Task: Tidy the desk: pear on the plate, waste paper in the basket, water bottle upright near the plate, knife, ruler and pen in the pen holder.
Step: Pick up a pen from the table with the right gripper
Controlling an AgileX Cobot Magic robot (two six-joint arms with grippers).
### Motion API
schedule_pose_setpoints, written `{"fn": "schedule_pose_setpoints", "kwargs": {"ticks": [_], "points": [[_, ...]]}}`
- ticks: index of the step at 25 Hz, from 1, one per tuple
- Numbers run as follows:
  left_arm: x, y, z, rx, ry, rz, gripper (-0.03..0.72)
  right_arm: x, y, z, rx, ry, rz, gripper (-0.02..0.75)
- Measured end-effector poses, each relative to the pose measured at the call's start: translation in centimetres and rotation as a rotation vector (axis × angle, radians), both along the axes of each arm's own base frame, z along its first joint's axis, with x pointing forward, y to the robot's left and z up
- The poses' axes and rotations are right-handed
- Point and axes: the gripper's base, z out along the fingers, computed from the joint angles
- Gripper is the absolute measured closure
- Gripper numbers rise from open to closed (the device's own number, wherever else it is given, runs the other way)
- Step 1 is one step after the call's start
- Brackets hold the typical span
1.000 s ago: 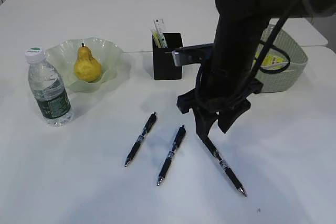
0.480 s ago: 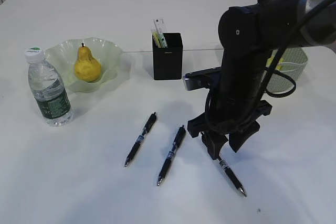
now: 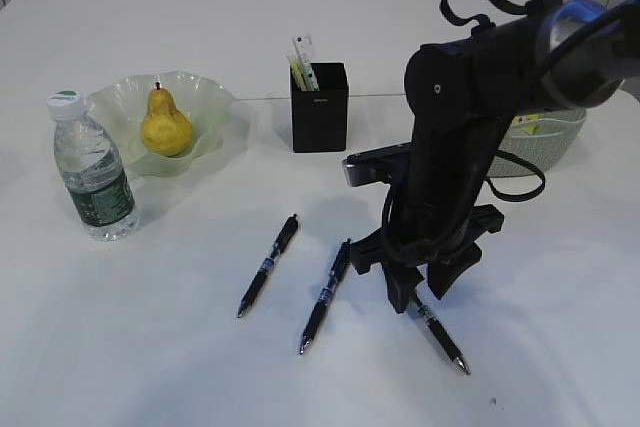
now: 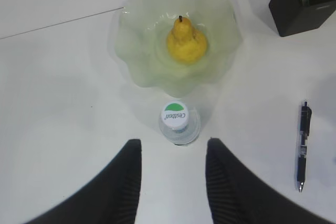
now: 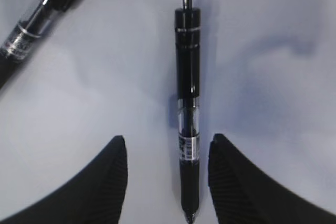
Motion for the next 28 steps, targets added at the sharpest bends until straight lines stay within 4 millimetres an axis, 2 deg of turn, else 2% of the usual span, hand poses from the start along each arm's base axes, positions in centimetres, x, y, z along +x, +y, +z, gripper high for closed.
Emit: {"fn": "schedule_pose_setpoints", "kwargs": {"ticks": [16,28], "points": [[0.0,0.0,0.0,-0.002,0.001,-0.001,0.402,0.2,0.1,-2.6,-0.027,0.054,-0.002,0.336],[0.0,0.0,0.0,-0.002,0.001,-0.001,0.402,0.3,-0.2,-2.8,-0.060,0.040,0.022,0.335]]}}
